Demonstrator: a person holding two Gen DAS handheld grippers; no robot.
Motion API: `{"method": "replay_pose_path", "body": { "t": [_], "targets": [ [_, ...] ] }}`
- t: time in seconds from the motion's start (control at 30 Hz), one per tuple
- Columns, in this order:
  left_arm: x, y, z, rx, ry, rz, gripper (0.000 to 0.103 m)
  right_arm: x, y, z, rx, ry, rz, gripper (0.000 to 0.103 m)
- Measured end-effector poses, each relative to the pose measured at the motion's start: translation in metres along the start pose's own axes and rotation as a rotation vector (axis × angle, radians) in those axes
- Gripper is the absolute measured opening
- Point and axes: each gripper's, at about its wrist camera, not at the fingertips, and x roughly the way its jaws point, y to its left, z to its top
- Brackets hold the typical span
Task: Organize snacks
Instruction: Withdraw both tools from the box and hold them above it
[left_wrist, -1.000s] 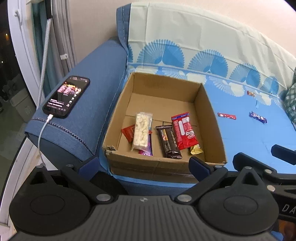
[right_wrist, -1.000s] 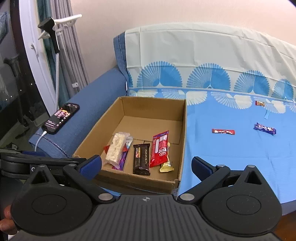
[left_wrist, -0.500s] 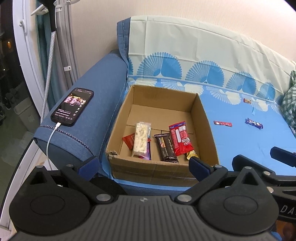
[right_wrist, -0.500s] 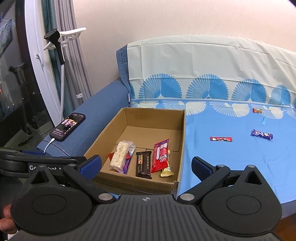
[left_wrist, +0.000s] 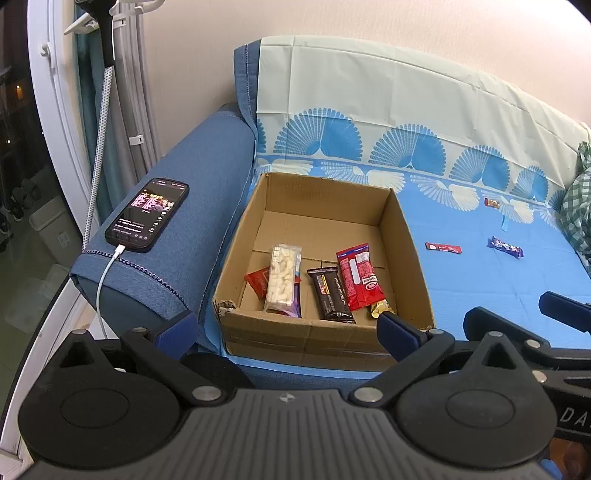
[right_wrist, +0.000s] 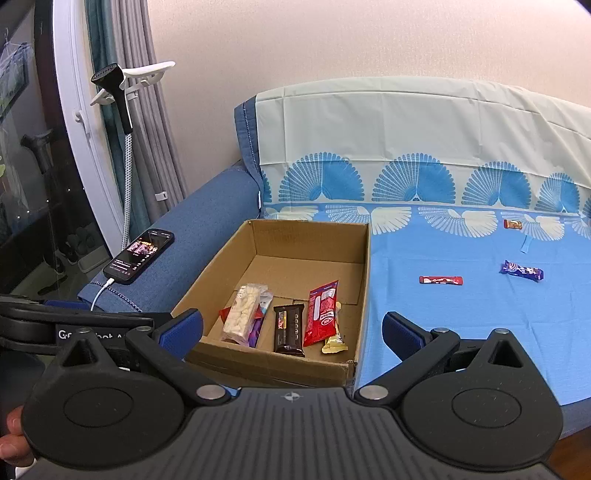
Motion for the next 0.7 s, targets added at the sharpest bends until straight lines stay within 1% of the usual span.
{"method": "replay_pose_path", "body": {
  "t": [0.3, 0.43, 0.57, 0.7],
  "targets": [
    [0.003, -0.004, 0.000, 0.014, 0.012, 0.002, 0.103, 0.003, -0.003, -0.001, 0.018, 0.011, 0.001, 0.102],
    [0.007, -0.012, 0.005, 0.036, 0.018, -0.006, 0.103, 0.004, -0.010, 0.001, 0.016, 0.007, -0.009, 0.102],
    [0.013, -0.027, 0.019, 0.066, 0.014, -0.027, 0.103, 0.002, -0.030, 0.006, -0.004, -0.021, -0.047, 0.102],
    [0.022, -0.055, 0.046, 0.101, 0.012, -0.081, 0.103, -0.001, -0.072, 0.020, 0.006, -0.059, -0.125, 0.102]
  ]
}}
